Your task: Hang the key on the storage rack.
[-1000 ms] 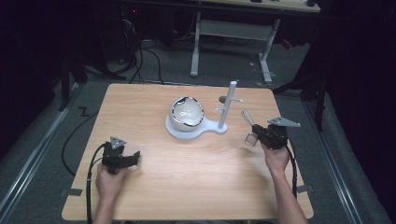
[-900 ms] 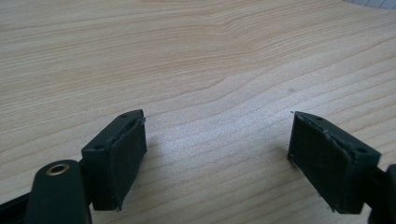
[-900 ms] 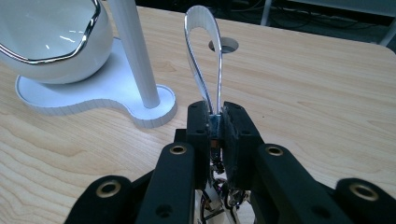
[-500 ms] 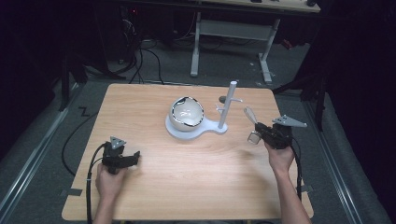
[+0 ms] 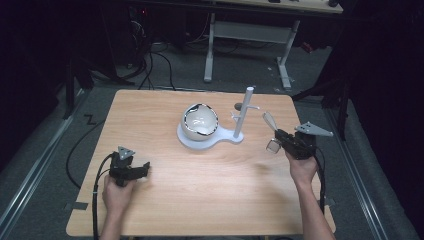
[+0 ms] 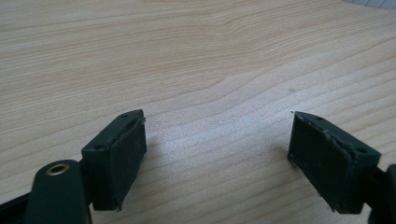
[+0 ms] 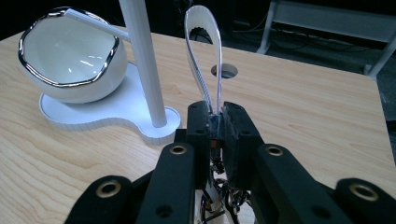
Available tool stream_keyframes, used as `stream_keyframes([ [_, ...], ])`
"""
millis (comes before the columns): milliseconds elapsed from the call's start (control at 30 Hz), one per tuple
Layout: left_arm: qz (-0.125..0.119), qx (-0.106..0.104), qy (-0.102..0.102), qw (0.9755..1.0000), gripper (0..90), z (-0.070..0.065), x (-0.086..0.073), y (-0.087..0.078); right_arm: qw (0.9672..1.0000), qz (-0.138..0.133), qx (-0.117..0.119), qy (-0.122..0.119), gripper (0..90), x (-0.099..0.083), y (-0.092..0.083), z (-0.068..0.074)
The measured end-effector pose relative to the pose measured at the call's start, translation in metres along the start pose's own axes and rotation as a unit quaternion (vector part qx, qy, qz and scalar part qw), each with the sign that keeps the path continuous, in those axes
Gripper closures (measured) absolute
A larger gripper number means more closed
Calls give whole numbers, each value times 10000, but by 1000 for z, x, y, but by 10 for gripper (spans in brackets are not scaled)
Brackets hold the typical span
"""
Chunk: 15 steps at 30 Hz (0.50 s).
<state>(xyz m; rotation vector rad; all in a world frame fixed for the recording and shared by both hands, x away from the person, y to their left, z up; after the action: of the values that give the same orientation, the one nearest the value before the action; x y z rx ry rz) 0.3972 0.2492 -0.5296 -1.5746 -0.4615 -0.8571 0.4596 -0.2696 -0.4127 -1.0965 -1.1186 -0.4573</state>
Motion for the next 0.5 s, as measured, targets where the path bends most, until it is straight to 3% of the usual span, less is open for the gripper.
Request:
stream_keyframes([
  [500,0,0,1,10000,196,0,0,0,9999,-138,70,-30,820,6,-7,3],
])
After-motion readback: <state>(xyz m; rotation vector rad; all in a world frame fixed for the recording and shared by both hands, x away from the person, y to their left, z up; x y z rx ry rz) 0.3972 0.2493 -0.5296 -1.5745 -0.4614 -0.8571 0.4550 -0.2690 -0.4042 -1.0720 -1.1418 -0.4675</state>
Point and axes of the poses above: each handheld gripper's, and its own axes: y roughly forward along the jaws, x roughly out of its top, z roughly to its left, the point moved 3 cm from there along y, roughly forward along the jaws
